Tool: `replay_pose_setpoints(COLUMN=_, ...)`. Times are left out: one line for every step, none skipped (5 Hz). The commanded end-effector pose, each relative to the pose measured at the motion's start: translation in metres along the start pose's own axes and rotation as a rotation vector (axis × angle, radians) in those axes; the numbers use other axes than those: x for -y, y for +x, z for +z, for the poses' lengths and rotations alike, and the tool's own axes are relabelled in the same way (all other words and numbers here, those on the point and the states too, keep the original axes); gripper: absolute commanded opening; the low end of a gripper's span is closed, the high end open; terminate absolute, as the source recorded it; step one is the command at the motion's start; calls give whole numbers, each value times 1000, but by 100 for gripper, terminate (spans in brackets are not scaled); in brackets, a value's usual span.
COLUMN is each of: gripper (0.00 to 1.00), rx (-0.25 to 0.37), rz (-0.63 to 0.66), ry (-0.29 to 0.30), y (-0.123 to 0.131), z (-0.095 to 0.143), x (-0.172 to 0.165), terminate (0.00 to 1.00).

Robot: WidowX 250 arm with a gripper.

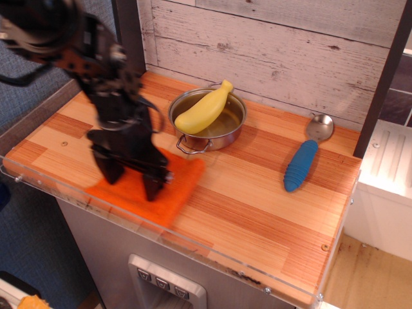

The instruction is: Place the orange towel on the bottom right side of the table

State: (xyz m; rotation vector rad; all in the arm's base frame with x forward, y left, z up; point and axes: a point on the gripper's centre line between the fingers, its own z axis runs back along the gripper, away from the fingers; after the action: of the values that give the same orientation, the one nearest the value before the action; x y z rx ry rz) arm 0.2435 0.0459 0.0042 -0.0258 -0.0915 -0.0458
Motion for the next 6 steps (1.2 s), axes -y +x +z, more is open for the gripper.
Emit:
replay_pose_setpoints(gripper=100, rx=-27, rz=-6, ry=-52, y=1, z=-17, x=80, terminate=0)
replay_pose_setpoints(gripper=100, rx=-33, rz=-37, ry=-49, y=-2, z=-23, x=112, terminate=0)
replay_pose_setpoints(gripper=100, rx=-31, rz=-66, ry=-55, y=-6, z=-22, x=131, terminate=0)
replay_pose_setpoints(gripper=100, rx=-10, rz=-61, ry=-61, y=-4, z=-12, x=130, terminate=0)
replay_pose_setpoints(gripper=100, rx=29, rz=-23, ry=-78, y=10, z=11, x=119, terminate=0)
replay_pose_setpoints(gripper=100, rx=73, rz=3, ry=-101, y=24, z=38, x=111, terminate=0)
